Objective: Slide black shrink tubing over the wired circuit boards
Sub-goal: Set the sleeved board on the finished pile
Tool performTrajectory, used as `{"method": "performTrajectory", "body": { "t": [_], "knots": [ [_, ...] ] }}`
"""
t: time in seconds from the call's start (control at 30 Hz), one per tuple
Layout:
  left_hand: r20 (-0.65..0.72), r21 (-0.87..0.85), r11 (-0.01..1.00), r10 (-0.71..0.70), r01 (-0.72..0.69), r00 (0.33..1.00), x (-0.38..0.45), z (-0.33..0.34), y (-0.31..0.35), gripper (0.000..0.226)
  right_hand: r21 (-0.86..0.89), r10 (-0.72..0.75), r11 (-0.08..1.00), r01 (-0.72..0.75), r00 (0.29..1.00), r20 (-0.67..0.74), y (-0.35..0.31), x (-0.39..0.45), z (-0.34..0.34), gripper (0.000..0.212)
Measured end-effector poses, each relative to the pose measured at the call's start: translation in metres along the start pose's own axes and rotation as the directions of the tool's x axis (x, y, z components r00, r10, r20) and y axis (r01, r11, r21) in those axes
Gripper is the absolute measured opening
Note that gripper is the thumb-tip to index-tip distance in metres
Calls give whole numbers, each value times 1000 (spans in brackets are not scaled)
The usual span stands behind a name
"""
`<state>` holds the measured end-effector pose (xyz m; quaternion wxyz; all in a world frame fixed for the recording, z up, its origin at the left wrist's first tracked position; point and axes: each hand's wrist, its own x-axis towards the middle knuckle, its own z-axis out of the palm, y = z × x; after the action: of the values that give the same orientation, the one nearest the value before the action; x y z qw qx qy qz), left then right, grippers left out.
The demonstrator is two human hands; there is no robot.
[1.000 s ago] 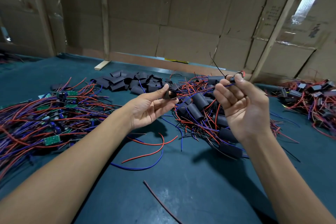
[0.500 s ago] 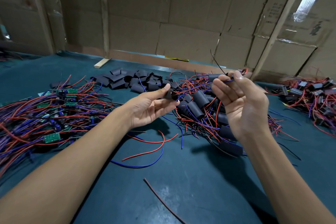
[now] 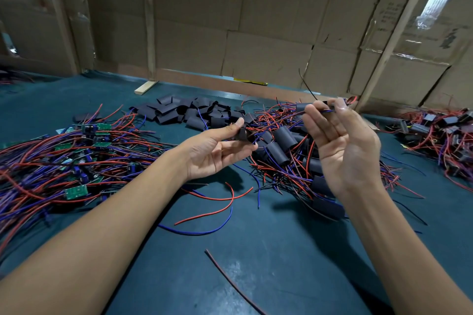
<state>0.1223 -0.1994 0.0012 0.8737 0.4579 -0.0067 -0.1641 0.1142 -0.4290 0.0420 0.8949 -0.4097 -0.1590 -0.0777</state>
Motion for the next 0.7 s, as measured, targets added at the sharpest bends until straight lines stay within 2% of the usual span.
{"method": "performTrajectory", "body": {
  "t": [0.4,0.7],
  "knots": [
    [6,29,999,-31,31,1000,1,-1,-2,22,-65,-11,998,16,996,84,-3,-3,0,11],
    [-43,-35,999,19,-20,999,3,4,-1,24,-221,-55,968,117,962,268,1,-7,-3,10]
  ]
}}
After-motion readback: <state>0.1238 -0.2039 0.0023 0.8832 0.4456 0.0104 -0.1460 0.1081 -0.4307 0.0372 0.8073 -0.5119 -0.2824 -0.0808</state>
